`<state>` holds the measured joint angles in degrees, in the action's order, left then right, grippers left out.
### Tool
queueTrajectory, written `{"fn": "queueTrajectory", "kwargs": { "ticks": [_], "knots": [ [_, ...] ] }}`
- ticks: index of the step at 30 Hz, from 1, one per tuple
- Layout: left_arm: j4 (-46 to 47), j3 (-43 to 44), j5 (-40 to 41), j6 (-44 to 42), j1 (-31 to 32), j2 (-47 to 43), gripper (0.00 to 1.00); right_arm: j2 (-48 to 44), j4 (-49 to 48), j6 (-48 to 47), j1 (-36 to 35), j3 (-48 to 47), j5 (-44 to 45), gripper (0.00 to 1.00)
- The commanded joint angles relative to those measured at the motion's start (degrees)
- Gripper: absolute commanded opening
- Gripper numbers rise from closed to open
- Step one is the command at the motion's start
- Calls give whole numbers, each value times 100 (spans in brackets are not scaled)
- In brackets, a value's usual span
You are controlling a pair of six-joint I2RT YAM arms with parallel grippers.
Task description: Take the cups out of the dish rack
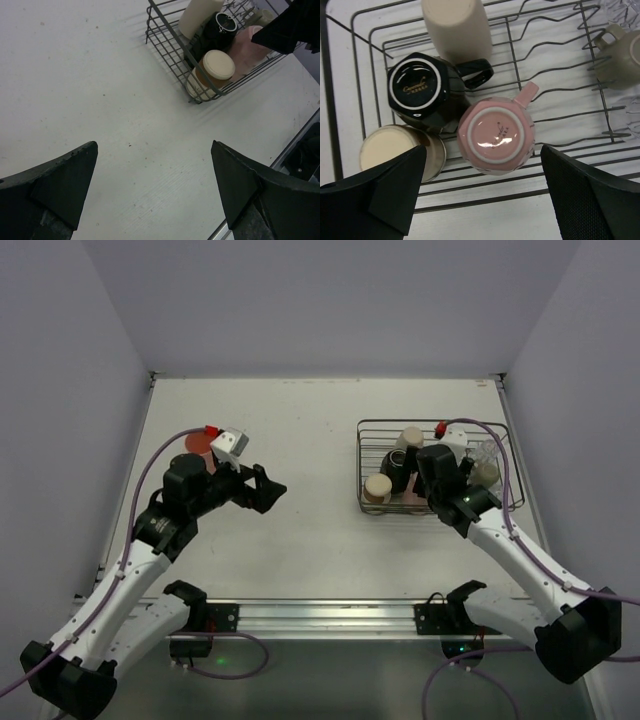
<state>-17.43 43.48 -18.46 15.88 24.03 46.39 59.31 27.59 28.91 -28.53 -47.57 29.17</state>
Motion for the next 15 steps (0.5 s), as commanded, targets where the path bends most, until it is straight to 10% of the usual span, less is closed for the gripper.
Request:
{"fn": "queueTrajectory", "kwargs": {
  "ticks": [1,15],
  "knots": [
    [522,-24,-316,-138,-13,-157,100,168,141,212,181,37,221,99],
    [451,-103,-202,-129,-13,-253,100,1417,-8,106,375,-323,185,77]
  ]
}}
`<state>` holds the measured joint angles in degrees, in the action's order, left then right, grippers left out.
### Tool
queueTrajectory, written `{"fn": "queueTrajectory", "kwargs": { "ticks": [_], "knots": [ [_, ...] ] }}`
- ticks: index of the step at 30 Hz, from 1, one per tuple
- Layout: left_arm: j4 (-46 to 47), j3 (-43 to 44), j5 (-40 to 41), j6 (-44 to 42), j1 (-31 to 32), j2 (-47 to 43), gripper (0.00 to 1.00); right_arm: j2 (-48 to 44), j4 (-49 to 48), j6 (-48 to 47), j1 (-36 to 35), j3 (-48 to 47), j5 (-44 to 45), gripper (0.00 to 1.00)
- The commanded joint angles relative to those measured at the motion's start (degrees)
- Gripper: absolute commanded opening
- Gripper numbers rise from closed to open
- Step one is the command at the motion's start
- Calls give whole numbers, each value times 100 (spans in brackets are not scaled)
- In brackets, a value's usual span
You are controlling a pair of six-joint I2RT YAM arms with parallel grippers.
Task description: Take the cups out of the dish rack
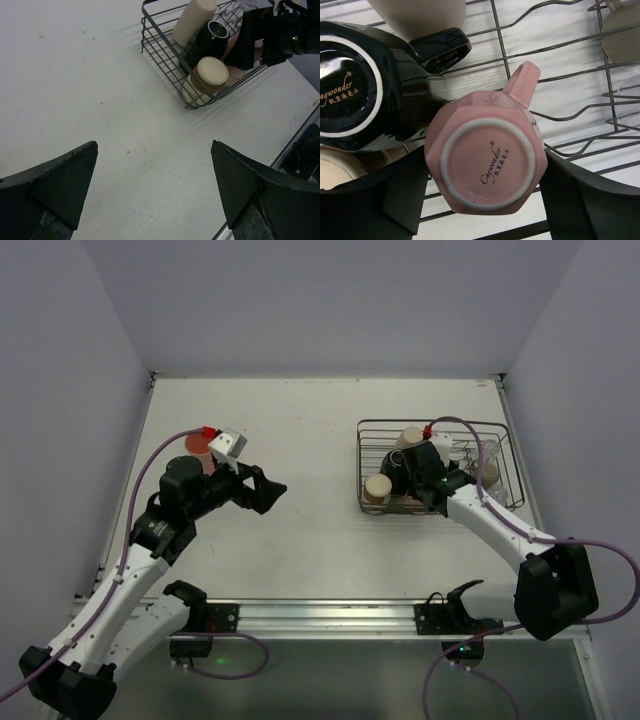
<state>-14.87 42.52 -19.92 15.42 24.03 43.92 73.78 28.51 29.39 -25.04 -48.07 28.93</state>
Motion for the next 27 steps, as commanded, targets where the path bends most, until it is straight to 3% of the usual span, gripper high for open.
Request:
{"fn": "queueTrajectory", "kwargs": {
  "ticks": [1,3,6,16,19,22,26,27],
  "knots": [
    [204,-7,-47,-83,-13,2,100,-91,-135,41,25,-273,236,73],
    [204,-7,-47,-83,-13,11,100,-389,-214,-3,25,-255,350,56],
    [204,2,-29,-83,-13,20,100,-925,-249,-100,16,-290,412,47],
    [687,54,-1056,680,-13,222,100,-2542,40,-293,8,-624,-114,38],
    [1266,-173,-1634,1224,-4,266,98,-3034,-100,-337,-45,-598,-614,33],
    [2618,-646,-2346,2153,-4,371,97,-3229,-144,-328,-343,-729,-896,33],
    [4664,-1123,-2710,3413,101,670,93,-3527,-1318,118,-537,-363,-2563,33],
    [4886,-1158,-2701,3572,145,731,92,-3572,-2122,303,-546,-213,-3403,33]
  ]
}}
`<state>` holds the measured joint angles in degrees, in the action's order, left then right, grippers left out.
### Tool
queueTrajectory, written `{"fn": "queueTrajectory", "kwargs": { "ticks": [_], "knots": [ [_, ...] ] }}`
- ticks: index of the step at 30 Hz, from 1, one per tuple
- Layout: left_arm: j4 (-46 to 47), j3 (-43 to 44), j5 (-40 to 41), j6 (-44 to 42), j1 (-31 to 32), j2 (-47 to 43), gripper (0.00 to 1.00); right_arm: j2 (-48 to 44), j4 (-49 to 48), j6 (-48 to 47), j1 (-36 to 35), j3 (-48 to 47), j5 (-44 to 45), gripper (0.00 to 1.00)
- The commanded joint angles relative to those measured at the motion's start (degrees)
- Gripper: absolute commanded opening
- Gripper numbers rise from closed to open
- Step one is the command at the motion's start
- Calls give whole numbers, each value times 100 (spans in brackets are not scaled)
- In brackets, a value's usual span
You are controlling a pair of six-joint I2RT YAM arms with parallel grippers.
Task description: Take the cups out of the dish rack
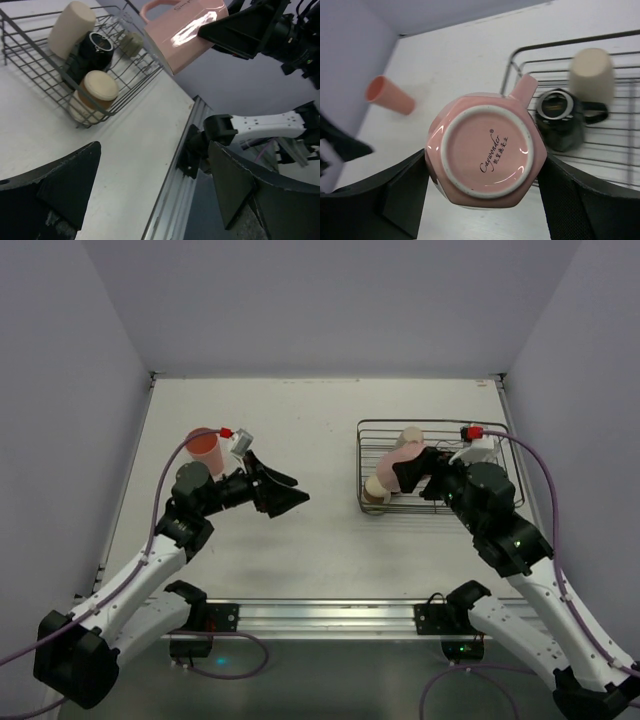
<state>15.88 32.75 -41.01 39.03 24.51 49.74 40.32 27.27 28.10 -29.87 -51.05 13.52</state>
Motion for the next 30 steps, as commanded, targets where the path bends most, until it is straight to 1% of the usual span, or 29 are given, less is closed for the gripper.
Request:
{"fn": "queueTrajectory", "kwargs": {
  "ticks": [1,2,3,4,6,10,12,18,21,22,24,27,28,30],
  "knots": [
    [2014,-242,-531,1491,176,264,91,-235,-2397,877,-63,225,-2253,33],
    [2364,-260,-487,1624,220,300,90,-156,-2819,1125,-72,470,-2588,33],
    [2524,-278,-443,1739,255,369,90,-86,-3615,1328,-98,569,-3096,33],
    [2786,-304,-355,1940,317,396,88,2,-3901,1652,-142,648,-3266,33],
    [2955,-305,-285,2082,361,440,87,273,-4359,1787,-273,684,-3417,33],
    [3167,-313,-144,2250,536,493,82,591,-4668,1892,-458,684,-3408,33],
    [3220,-305,-74,2259,659,554,77,784,-4852,1997,-520,692,-3539,33],
    [3518,-278,-82,2390,871,853,73,1233,-5433,2200,-757,771,-3690,33],
    [3668,-217,58,2382,924,854,67,1435,-5784,2366,-775,973,-3611,33],
    [3685,-208,111,2356,924,854,64,1531,-5855,2411,-784,1070,-3611,33],
    [3738,-243,225,2303,933,854,59,1628,-6170,2577,-784,1167,-3654,33],
    [3992,-357,445,2329,933,915,48,1778,-6583,2797,-810,1378,-3707,34],
    [4106,-375,497,2338,933,941,33,1813,-6663,2833,-801,1456,-3725,35],
    [4125,-401,577,2303,933,985,17,1883,-6743,2894,-801,1492,-3716,40]
  ]
}}
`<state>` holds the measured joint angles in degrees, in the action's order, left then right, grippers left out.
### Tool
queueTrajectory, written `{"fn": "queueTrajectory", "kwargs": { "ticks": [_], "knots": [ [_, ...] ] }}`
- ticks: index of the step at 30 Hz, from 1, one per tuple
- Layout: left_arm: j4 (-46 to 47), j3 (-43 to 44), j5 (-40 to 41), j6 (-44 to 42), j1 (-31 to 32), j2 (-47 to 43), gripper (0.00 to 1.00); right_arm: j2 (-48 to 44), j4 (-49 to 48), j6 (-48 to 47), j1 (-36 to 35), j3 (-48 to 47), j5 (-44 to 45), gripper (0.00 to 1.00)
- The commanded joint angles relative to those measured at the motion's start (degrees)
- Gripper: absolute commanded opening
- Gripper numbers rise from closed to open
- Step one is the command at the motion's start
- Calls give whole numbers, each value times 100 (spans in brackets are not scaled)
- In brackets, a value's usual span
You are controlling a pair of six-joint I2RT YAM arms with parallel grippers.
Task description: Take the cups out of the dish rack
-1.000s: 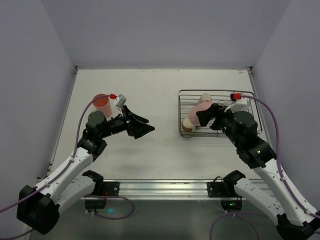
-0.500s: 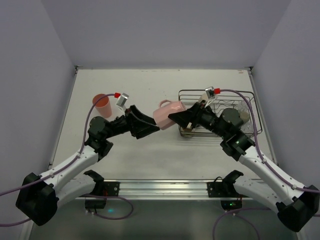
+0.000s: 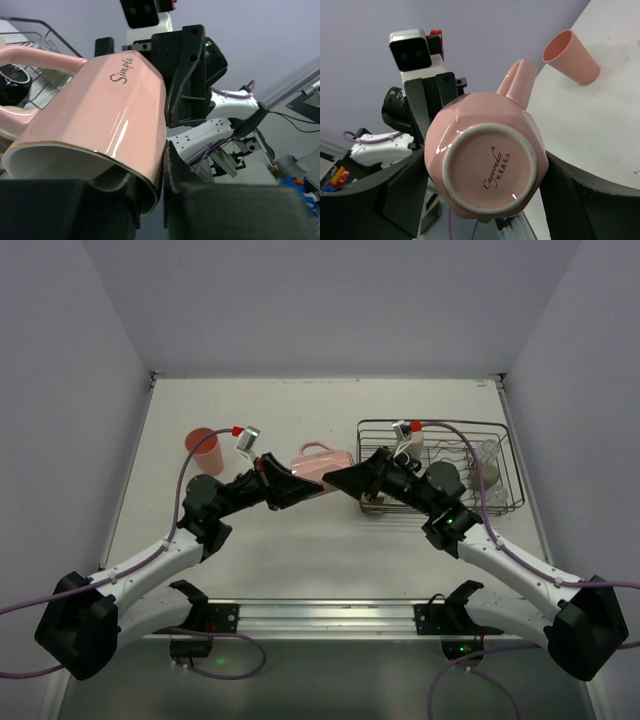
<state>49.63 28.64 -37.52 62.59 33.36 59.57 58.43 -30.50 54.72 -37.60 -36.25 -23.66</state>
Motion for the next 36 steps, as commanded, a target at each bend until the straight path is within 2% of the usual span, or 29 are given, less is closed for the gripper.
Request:
{"fn": "queueTrajectory", "kwargs": {
  "ticks": [1,3,4,5,8,9,10,11,12,16,21,24,28,33,36],
  "knots": [
    [707,10,271,-80,47,2,5,89,-966,241,-36,21,-7,55],
    [575,97,280,-298,47,-68,0,116,-827,232,-28,13,10,76],
    [35,167,358,-474,47,-129,0,72,-669,180,-28,13,211,92],
    [-388,281,455,-702,47,-287,0,2,-267,110,-28,13,404,99],
    [-2479,817,1104,-1817,47,-534,0,-419,419,-197,-1,30,1134,99],
    [-3119,1288,1602,-2464,47,-560,0,-612,614,-442,-1,13,1266,99],
    [-4492,1580,1920,-2775,47,-500,0,-692,816,-566,-1,-57,1389,99],
    [-5071,1896,2228,-3057,47,-308,0,-745,1288,-681,-1,-110,1634,99],
    [-6034,2395,2710,-3495,47,-175,0,-798,1545,-908,7,-171,1767,99],
    [-7595,3462,3749,-4245,47,624,0,-895,2556,-1332,-1,-303,2505,99],
    [-8433,4447,4927,-4754,39,1793,0,-1009,3261,-1718,-1,-260,3068,99],
    [-8889,5123,5131,-5000,12,2584,0,-1132,3322,-1841,-1,-146,3052,99],
    [-9242,5853,5053,-5256,-198,3646,0,-1282,3419,-1930,-10,-49,2981,99],
    [-9330,6328,4561,-5397,-717,4351,0,-1457,3455,-1974,-10,135,2964,99],
    [-9392,6557,4542,-5432,-928,4677,0,-1458,3411,-1991,-1,188,2955,99]
  ]
}}
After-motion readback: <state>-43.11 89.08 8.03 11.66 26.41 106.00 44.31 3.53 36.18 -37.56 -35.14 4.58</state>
